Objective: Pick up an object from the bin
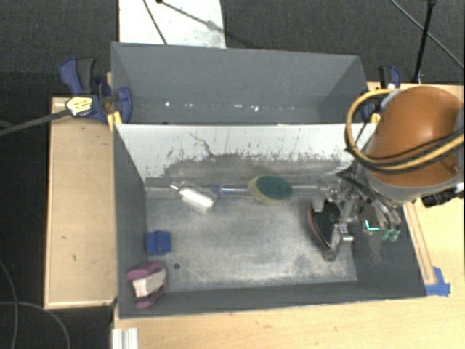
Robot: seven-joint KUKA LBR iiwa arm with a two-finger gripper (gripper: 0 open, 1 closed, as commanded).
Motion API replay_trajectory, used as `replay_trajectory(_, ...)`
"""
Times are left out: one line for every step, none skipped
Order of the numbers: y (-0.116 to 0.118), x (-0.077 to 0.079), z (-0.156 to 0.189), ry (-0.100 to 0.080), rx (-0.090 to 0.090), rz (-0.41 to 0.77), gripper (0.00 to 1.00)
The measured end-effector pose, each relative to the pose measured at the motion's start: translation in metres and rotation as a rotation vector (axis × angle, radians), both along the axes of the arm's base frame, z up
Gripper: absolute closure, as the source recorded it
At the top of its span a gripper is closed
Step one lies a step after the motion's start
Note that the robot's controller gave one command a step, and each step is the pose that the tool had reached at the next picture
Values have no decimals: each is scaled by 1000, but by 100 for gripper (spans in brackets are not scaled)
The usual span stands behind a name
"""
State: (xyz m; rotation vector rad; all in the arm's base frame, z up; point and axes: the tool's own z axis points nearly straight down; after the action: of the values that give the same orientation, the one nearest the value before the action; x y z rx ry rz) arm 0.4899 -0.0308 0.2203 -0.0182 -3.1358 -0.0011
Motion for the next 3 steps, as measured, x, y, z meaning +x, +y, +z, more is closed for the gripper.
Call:
replay_trajectory(-46, 78, -73, -9, -3, 2, 0)
replay_trajectory(-78, 76, -134, -18, -2, 88, 0)
replay_trajectory(-96, 81, -41, -18, -4, 163, 0)
